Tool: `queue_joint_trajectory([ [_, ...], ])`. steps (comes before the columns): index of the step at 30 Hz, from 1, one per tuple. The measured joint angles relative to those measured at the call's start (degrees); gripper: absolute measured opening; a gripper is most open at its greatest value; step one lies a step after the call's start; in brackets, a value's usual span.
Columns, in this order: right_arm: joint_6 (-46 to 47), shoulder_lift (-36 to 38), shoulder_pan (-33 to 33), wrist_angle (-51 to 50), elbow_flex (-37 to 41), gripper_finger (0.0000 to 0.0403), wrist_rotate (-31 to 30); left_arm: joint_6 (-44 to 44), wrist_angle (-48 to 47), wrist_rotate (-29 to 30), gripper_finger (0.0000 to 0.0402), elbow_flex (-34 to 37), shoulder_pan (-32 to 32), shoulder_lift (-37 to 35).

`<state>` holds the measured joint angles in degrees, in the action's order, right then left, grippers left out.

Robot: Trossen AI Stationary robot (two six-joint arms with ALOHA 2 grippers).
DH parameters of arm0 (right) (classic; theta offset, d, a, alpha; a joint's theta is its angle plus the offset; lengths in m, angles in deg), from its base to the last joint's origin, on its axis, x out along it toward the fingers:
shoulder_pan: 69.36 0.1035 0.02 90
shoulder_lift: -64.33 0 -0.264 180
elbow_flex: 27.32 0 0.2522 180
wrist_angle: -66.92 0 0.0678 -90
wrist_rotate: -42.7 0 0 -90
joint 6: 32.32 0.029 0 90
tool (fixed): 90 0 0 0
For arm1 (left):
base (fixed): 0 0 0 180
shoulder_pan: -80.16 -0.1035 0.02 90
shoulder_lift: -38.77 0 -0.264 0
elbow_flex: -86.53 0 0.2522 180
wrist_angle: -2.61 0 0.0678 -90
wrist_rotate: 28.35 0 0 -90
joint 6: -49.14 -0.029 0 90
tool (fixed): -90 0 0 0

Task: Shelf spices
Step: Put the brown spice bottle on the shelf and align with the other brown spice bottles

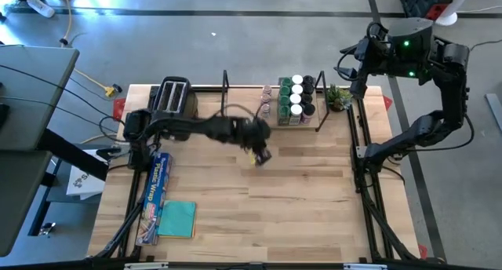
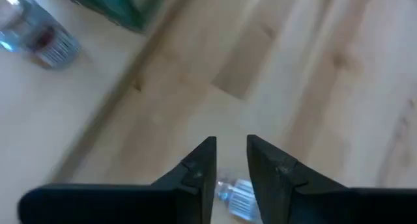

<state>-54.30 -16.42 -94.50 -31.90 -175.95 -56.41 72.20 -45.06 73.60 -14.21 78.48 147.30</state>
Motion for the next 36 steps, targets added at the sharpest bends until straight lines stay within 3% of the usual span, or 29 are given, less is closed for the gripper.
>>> queue_joint_trajectory([
  [8, 0.3, -0.2, 0.0, 0.0, 0.0, 0.0224, 0.0, -3.6, 5.4, -4.5, 0.0035, 0.0, -9.6, 1.2],
  [14, 0.9, -0.2, 0.0, 0.0, 0.0, 0.0224, 0.0, 1.1, 0.9, -14.9, 0.0036, 0.0, -9.5, 1.2],
  [18, 0.9, -0.2, 0.0, 0.0, 0.0, 0.0224, 0.0, 13.3, -1.7, -14.1, 0.0079, 0.0, -7.4, 1.2],
  [24, 0.0, -0.2, 0.0, 0.5, 0.0, 0.0224, 0.0, 34.6, -0.8, -7.1, 0.0196, 0.0, -5.6, 1.8],
  [29, -0.1, -0.2, 0.0, 0.9, 0.0, 0.0224, 0.0, 42.6, 2.7, -6.5, 0.0281, 0.0, -5.7, 5.5],
  [36, 0.4, -0.2, 0.0, 0.8, 0.0, 0.0224, 0.1, 46.8, 2.0, -9.2, 0.0299, 0.0, -7.0, 9.8],
])
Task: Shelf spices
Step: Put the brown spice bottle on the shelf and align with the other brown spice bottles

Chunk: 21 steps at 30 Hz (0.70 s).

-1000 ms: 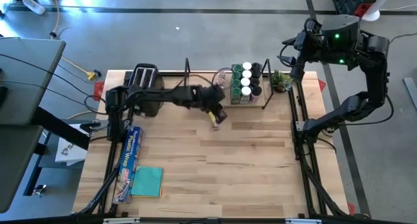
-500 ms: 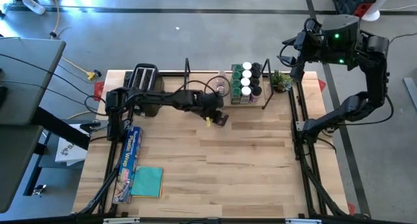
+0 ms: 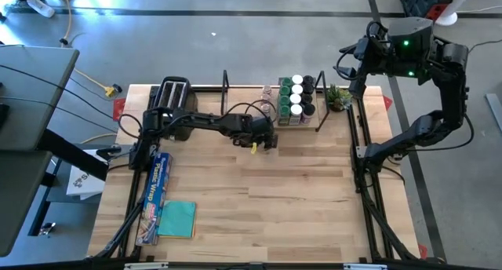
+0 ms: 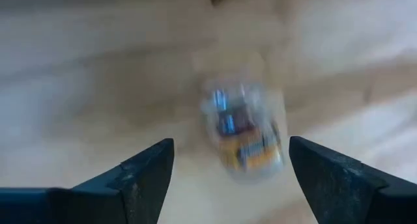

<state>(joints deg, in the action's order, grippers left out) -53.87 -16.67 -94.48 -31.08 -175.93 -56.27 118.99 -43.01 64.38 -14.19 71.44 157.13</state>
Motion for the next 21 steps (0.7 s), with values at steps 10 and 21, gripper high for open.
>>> queue_joint_trajectory([
  [10, 0.5, 0.0, 0.0, -0.4, 0.0, 0.0224, 0.5, 0.4, 3.1, 1.3, 0.0299, 0.0, -0.6, 2.4],
  [21, 1.8, 0.0, 0.0, -0.5, 0.0, 0.0224, 0.5, 3.1, 2.6, -0.8, 0.0295, -0.3, 0.1, 5.3],
])
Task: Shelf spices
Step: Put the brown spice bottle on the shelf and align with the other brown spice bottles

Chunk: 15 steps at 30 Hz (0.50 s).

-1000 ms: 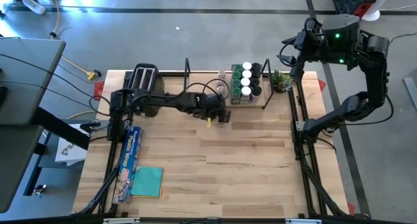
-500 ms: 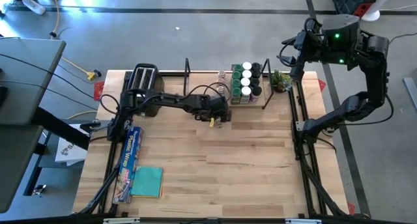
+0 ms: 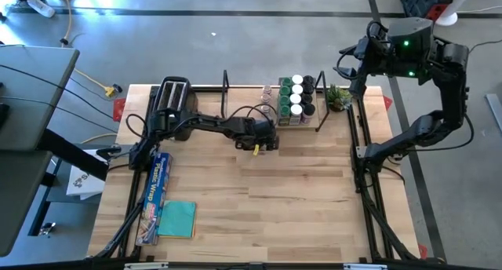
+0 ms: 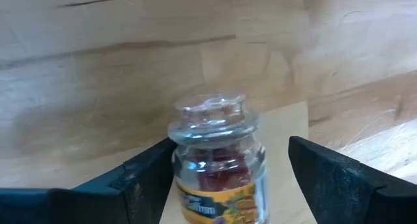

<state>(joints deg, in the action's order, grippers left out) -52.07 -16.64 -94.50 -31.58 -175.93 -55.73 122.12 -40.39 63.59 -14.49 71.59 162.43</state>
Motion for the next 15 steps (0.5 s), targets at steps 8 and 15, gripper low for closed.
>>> queue_joint_trajectory([
  [8, 0.2, 0.0, 0.0, 0.0, 0.0, 0.0224, 0.0, -1.6, -0.7, 2.2, 0.0202, 0.2, 0.6, -0.2],
  [15, 0.3, 0.0, 0.0, -0.2, 0.0, 0.0224, 0.0, -4.4, -1.5, 10.8, 0.0182, 0.5, 3.5, -3.7],
])
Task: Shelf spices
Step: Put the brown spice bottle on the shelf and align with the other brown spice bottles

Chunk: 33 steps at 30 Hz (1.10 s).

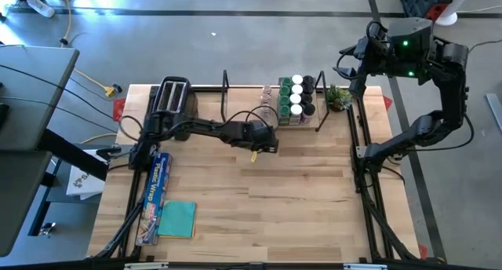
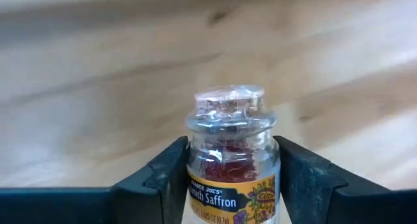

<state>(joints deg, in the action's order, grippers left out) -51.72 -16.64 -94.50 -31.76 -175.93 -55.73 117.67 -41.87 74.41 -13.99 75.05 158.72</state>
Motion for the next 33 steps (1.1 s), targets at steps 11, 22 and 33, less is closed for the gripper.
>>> queue_joint_trajectory([
  [11, -2.2, 0.0, 0.0, 0.1, 3.2, 0.0224, 14.3, -36.7, 5.9, 10.9, 0.0182, -2.1, 7.7, -13.2],
  [22, 2.1, 2.7, 0.0, 0.3, 14.7, 0.0224, 17.6, -55.8, 8.2, 14.1, 0.0185, -1.1, 8.3, -4.7],
  [33, 8.2, 5.7, 0.0, 2.9, 21.9, 0.0224, 6.8, -53.4, 40.9, 20.8, 0.0190, -1.1, 12.3, 8.6],
])
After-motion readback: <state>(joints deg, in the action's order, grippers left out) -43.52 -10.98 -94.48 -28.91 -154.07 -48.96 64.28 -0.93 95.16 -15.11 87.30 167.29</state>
